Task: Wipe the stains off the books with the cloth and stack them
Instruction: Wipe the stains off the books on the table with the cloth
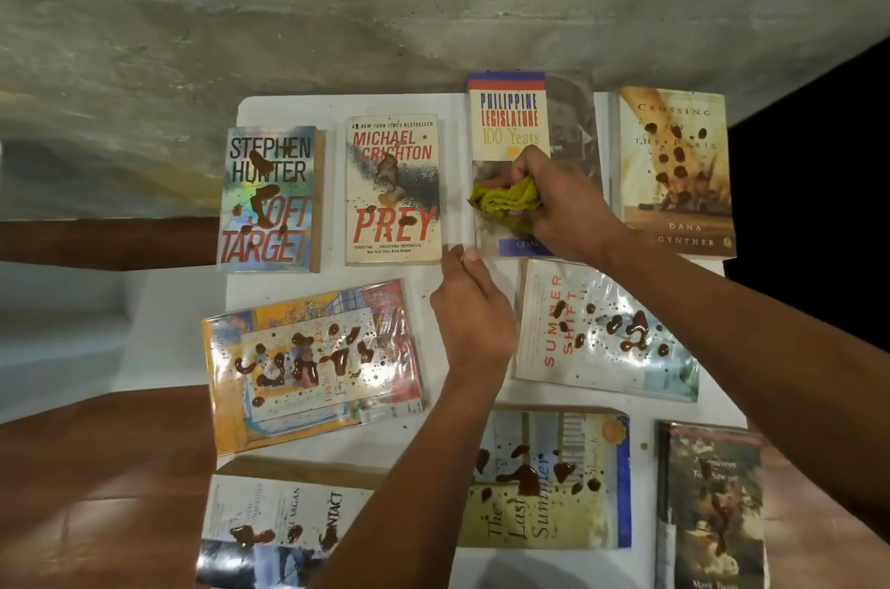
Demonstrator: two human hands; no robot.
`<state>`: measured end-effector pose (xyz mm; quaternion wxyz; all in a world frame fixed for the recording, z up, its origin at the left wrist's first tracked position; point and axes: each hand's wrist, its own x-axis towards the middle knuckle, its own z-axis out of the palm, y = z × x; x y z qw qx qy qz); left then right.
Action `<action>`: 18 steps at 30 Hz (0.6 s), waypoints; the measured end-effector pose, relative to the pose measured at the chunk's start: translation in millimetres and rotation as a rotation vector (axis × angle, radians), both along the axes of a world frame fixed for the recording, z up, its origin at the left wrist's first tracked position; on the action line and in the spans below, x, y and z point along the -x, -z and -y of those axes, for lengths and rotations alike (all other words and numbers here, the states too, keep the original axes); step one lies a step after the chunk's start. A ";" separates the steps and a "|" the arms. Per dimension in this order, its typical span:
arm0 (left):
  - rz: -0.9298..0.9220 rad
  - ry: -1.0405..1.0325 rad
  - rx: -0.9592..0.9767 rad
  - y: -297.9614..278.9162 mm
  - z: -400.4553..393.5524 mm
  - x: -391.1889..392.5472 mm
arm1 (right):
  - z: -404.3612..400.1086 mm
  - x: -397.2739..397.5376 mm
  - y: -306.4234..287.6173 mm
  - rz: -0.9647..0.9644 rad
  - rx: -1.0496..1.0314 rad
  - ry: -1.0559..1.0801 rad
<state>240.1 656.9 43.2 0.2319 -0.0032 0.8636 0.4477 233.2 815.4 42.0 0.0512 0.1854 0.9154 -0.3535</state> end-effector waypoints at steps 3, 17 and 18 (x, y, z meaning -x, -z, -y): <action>0.107 -0.058 -0.041 -9.0 -3.3 -3.2 | 5.6 -8.4 -4.0 0.014 0.072 -0.002; 0.320 -0.126 -0.229 -6.3 5.8 0.2 | 20.4 -34.4 -10.2 0.169 0.311 0.143; 0.326 -0.112 -0.221 -6.5 6.3 0.7 | 17.4 -35.8 -13.0 0.189 0.439 0.210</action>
